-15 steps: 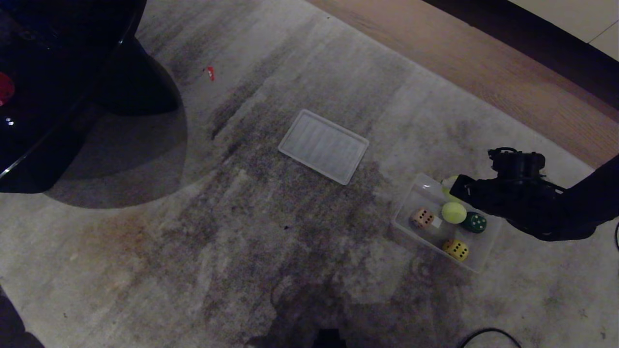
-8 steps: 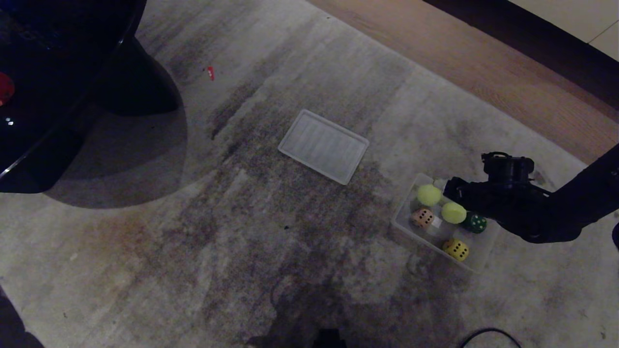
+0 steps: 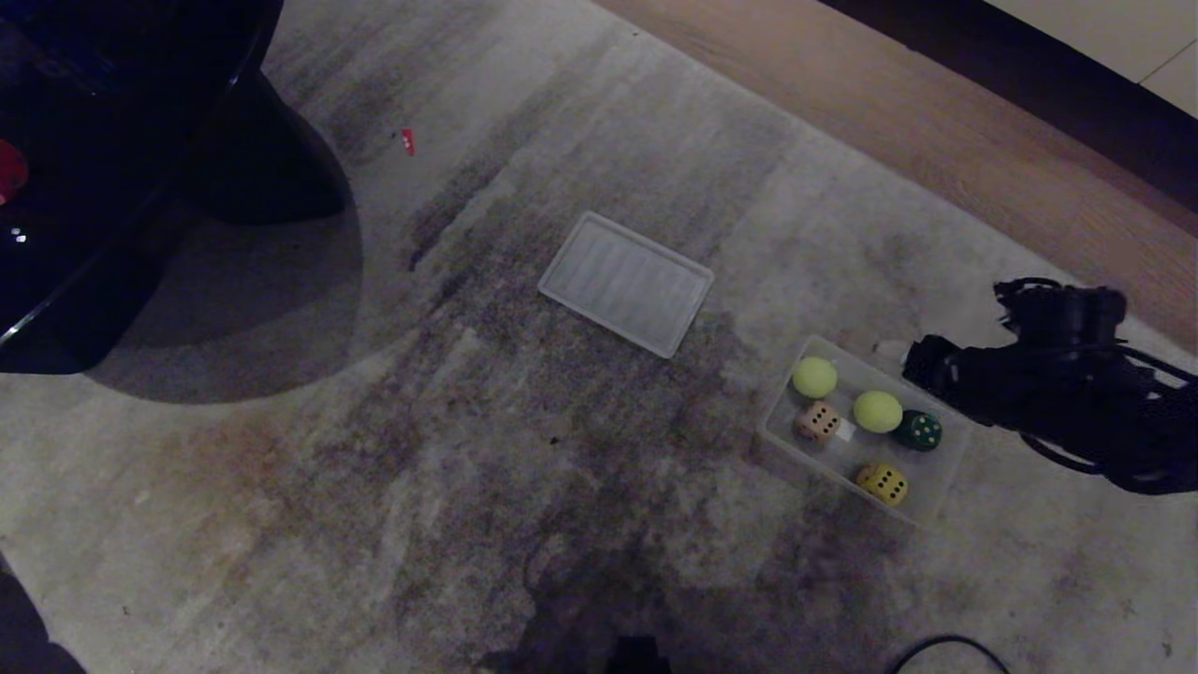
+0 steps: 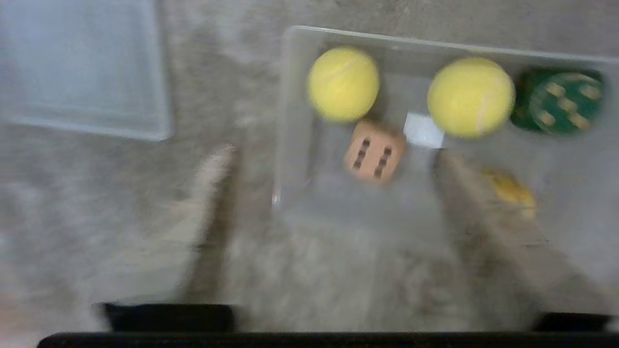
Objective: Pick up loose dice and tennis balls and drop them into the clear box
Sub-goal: Pick up toys out of the box
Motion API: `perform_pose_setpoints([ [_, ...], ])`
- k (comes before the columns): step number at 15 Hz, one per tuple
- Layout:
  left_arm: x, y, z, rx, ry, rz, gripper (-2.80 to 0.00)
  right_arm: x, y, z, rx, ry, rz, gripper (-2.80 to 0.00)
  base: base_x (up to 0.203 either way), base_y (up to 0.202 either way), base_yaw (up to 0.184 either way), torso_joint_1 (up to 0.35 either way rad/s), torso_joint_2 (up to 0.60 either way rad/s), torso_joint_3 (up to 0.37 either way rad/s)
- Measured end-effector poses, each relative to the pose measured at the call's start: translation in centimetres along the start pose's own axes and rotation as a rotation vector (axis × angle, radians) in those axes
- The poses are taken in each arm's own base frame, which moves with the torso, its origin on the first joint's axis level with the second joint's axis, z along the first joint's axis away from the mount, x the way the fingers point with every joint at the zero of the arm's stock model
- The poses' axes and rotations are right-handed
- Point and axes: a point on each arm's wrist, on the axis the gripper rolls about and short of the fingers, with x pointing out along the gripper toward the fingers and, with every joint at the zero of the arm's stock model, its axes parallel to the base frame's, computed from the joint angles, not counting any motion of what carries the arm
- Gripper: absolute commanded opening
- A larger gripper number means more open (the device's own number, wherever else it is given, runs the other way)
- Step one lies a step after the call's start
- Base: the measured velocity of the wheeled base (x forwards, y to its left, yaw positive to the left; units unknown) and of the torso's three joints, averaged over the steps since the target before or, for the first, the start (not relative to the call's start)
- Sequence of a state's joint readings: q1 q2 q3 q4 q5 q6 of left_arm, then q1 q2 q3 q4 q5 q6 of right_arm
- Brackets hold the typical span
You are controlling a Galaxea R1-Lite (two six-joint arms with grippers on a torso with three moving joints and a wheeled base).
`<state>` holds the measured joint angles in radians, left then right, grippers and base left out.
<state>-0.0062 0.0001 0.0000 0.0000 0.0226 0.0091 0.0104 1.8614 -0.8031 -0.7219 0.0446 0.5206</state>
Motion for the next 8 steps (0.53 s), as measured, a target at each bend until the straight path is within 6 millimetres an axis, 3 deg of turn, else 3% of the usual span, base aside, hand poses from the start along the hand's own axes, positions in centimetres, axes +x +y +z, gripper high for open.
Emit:
perform_pose_setpoints([
  [4,0.0,0.0,0.0,0.000,0.000,0.000,-2.80,-10.7,1.1,1.0,-0.031,-0.003,0.033,-2.80,0.000,0.000,0.000,0.000,0.00,0.000],
  [8,0.0,0.0,0.0,0.000,0.000,0.000,-2.80,-22.5,-0.4,-2.7,-0.172,0.007,0.029,-2.80,0.000,0.000,0.000,0.000,0.00,0.000],
])
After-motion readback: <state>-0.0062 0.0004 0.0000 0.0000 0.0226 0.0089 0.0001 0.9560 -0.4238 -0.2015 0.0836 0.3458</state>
